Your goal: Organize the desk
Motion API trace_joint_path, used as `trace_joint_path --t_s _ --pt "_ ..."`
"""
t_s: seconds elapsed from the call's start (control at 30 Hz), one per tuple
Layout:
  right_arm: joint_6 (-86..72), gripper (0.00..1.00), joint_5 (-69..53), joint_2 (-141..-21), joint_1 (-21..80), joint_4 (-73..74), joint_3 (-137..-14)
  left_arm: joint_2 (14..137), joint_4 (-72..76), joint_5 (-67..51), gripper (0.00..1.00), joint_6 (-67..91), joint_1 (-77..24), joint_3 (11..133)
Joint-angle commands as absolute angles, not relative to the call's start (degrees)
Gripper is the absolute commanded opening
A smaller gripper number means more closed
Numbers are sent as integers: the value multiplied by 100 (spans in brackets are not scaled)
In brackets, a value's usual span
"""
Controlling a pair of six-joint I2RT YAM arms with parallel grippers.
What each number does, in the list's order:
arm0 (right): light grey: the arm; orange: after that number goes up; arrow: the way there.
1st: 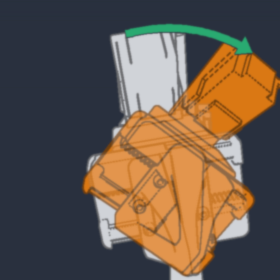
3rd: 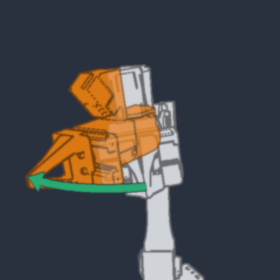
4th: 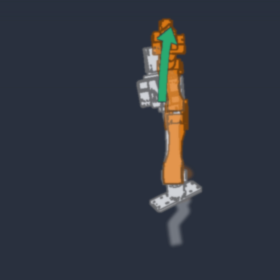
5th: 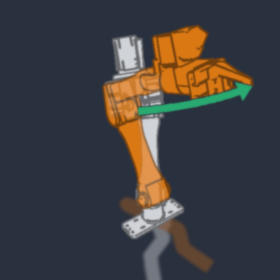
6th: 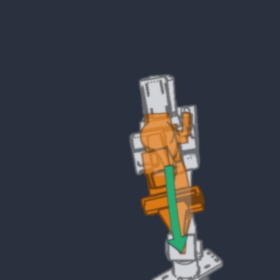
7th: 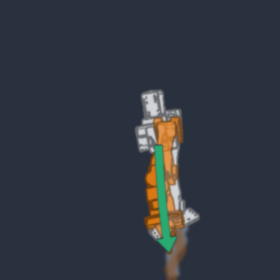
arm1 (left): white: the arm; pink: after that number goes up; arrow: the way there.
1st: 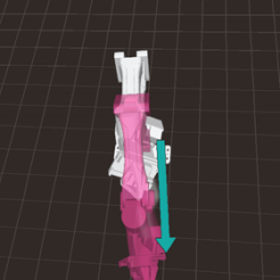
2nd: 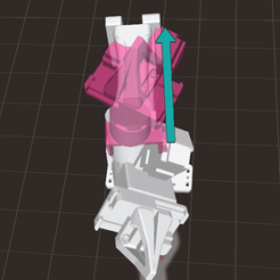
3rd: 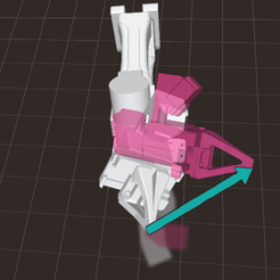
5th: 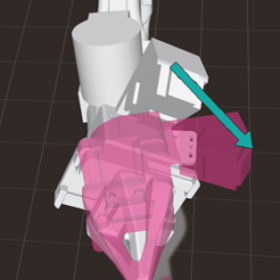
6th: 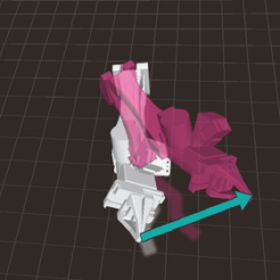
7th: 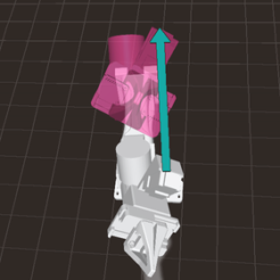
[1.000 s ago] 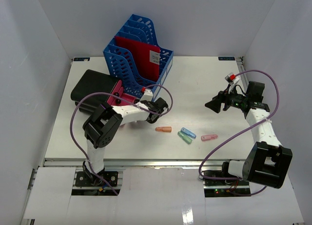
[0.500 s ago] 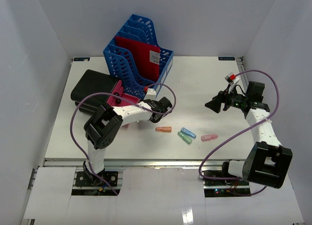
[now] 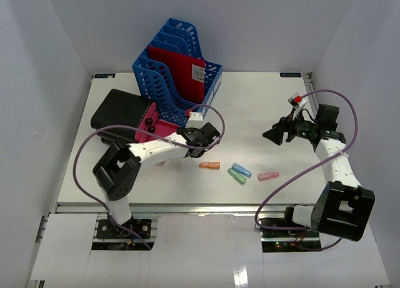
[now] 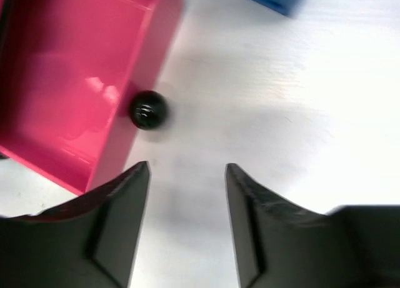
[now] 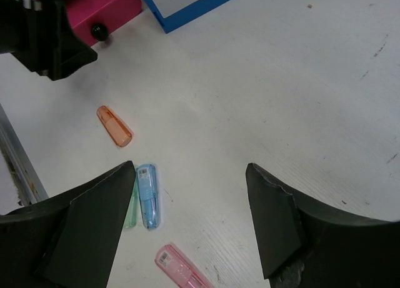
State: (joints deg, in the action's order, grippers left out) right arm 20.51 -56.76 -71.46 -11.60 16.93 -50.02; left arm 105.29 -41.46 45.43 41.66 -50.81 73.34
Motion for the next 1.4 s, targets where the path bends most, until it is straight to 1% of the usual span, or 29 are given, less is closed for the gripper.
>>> trace_joint_path --t_s 0.0,0.03,0.1,0.13,0.2,0.27,0.3,0.4,0.43,0.47,0.5,0.63,0.77,0.9,1.1,1.2,1.27,1.37 --pt "2253 78 -5808 -7030 -1159 1846 -5106 9224 -3254 3155 66 3544 -5143 6842" --pt "2342 78 -5852 -7023 -1151 1900 -5108 8913 -3070 2771 68 3483 -5150 6538" --pt "2598 79 -5959 -7023 -1123 2101 -5142 8619 -2865 2405 71 3622 -5142 6064" --pt "2912 81 -5972 -7029 -991 2215 -5199 8393 -2783 2121 71 3729 -5148 5861" --pt "3652 83 -5737 -7054 -574 2946 -5325 7828 -2714 1617 72 3875 -5150 5574" --pt "4421 84 -5215 -7064 181 3373 -5348 7453 -2652 1410 74 3963 -5159 5284" --pt "4614 85 -4956 -7055 627 3374 -5290 7148 -2646 1349 77 3954 -5158 5186" --pt "5042 93 -4217 -7046 1989 3221 -5060 5817 -2639 1407 94 3814 -5150 4895" --pt "5094 96 -4058 -7060 2295 3063 -5001 5481 -2640 1471 98 3764 -5148 4844" --pt "5085 99 -3919 -7085 2481 2837 -4940 5271 -2645 1538 98 3724 -5141 4824" --pt "4976 97 -3611 -7126 2872 2705 -4940 4880 -2645 1566 98 3649 -5135 4790" --pt "4580 90 -2653 -7786 3893 2265 -5282 3906 -2737 1703 98 3586 -5133 4729" --pt "4031 90 -1386 -8834 4688 2150 -5914 3327 -2889 1649 98 3626 -5133 4663" --pt "3764 92 -867 -9583 4896 2207 -6340 2753 -3040 1518 98 3698 -5133 4653" --pt "3691 100 -792 -10004 4913 2365 -6592 2178 -3376 1564 98 3884 -5124 4676" --pt "3684 85 -880 -10229 4920 2459 -6592 2072 -3446 1561 98 3935 -5133 4644" --pt "3683 78 -916 -10316 4922 2522 -6592 2028 -3474 1573 98 3970 -5133 4632" --pt "3710 63 -937 -10397 4922 2563 -6564 1947 -3480 1594 98 4004 -5133 4632"
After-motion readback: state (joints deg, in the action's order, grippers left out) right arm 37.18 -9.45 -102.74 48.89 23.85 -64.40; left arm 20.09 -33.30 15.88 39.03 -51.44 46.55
